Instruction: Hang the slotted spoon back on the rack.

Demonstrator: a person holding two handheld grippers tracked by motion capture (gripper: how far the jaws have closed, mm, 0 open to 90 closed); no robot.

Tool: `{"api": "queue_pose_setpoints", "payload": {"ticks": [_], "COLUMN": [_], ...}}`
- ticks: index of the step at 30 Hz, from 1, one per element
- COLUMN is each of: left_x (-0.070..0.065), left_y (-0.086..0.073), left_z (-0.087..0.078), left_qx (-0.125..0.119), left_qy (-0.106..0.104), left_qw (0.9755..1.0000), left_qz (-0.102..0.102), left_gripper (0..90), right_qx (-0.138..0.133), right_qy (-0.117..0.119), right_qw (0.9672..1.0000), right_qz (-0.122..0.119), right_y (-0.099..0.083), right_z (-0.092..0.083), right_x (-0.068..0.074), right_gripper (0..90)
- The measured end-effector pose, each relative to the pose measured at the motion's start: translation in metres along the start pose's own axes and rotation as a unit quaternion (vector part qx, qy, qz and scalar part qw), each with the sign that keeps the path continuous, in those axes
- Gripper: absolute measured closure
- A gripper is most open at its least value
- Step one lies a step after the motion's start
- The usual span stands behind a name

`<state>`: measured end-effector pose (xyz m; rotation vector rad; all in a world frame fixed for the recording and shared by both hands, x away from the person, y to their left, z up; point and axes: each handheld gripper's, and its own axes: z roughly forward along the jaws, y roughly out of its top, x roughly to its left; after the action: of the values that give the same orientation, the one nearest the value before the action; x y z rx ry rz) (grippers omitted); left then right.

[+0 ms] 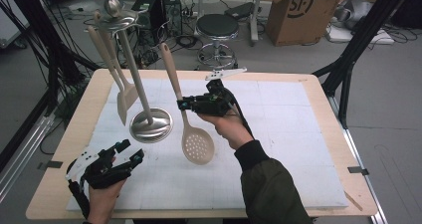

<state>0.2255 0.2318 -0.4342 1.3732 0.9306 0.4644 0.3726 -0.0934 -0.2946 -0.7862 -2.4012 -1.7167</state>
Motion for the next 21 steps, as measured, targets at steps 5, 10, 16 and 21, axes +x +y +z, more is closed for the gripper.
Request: {"api": "queue_pose_setpoints", "payload": {"ticks": [5, 10, 16, 21], "left_x": [0.0, 0.0, 0.0, 0.0], "left_y": [0.0, 0.0, -0.001, -0.001], "left_z": [0.0, 0.0, 0.0, -0.001], "left_qx": [0.0, -0.001, -0.001, -0.001], "left_qy": [0.0, 0.0, 0.0, -0.001], "left_qw": [1.0, 1.0, 1.0, 1.0], "left_qz": [-0.002, -0.003, -0.005, -0.005], "left_gripper": [29.4, 29.4, 29.4, 29.4], "right_qx": [0.002, -0.008, -0.013, -0.019], "right_qy": [-0.001, -0.001, 0.007, 0.012], "right_qw": [1.0, 0.9999, 0.9998, 0.9995], "right_qz": [-0.009, -0.013, -0.016, -0.023], "right_y": [0.007, 0.015, 0.024, 0.031], "right_z": [0.0, 0.0, 0.003, 0.004], "right_x": [0.003, 0.008, 0.013, 0.016], "right_gripper": [77.7, 77.7, 77.7, 77.7]}}
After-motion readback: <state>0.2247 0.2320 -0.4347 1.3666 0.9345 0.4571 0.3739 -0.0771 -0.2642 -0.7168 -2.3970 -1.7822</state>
